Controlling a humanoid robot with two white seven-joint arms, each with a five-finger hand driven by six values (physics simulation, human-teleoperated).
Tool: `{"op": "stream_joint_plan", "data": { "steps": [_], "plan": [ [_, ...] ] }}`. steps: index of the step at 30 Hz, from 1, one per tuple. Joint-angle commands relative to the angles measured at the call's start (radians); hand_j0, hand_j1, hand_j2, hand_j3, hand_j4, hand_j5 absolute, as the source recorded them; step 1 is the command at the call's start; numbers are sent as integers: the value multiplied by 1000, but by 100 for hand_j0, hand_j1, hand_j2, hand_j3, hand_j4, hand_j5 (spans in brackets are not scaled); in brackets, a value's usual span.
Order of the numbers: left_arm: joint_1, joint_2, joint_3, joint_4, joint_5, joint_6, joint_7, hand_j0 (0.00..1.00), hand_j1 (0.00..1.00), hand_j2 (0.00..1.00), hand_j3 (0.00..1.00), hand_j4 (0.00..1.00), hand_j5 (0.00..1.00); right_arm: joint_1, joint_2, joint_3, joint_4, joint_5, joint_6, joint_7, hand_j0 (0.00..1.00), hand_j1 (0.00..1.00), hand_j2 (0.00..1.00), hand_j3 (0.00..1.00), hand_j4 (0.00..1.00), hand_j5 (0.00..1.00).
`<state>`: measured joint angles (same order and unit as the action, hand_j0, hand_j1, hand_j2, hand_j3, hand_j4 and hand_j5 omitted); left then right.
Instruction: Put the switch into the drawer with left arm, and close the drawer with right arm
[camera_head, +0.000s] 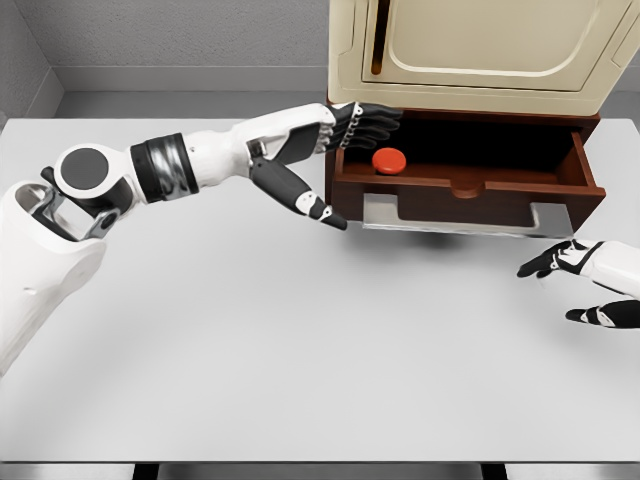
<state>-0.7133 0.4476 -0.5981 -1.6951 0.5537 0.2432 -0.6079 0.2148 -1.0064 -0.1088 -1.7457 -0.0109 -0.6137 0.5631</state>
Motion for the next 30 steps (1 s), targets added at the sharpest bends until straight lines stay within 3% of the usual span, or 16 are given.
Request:
{"op": "stream_joint_plan", "data": {
  "steps": [1, 5, 12, 18, 21, 23, 27, 30],
  "plan": [
    [0, 0, 0, -3, 5, 10, 10, 100, 100, 100, 100, 100, 100, 0, -4, 0, 0, -7, 3, -2, 81, 81, 81, 81, 81, 81],
    [2, 0, -22, 0, 3, 61, 76, 100, 100, 100, 100, 100, 100, 14, -12, -2, 0, -9, 3, -5, 81, 81, 81, 81, 81, 81],
    [2, 0, -65, -6, 3, 64, 82, 100, 100, 100, 100, 100, 100, 31, -23, -3, 0, -7, 3, -5, 84, 84, 84, 84, 84, 84],
    [-11, -3, -81, -69, 0, 62, 82, 100, 100, 100, 100, 100, 100, 35, -23, -3, -2, -7, 3, -6, 85, 85, 85, 85, 85, 85],
    [-15, -69, -78, -58, -80, 62, 82, 100, 100, 100, 100, 100, 100, 35, -23, -3, -2, -7, 3, -6, 85, 85, 85, 85, 85, 85],
    [-9, -76, -71, -54, -84, 62, 82, 100, 100, 100, 100, 100, 100, 35, -23, -3, 0, -7, 3, -5, 85, 85, 85, 85, 85, 85],
    [-8, -49, -66, -61, -69, 79, 82, 100, 100, 100, 100, 100, 100, 35, -23, -3, 0, -7, 3, -5, 85, 85, 85, 85, 85, 85],
    [-12, 20, -59, -58, 29, 87, 82, 100, 100, 100, 100, 100, 100, 35, -23, -5, -2, -7, 3, -6, 85, 85, 85, 85, 85, 85]
  ]
}}
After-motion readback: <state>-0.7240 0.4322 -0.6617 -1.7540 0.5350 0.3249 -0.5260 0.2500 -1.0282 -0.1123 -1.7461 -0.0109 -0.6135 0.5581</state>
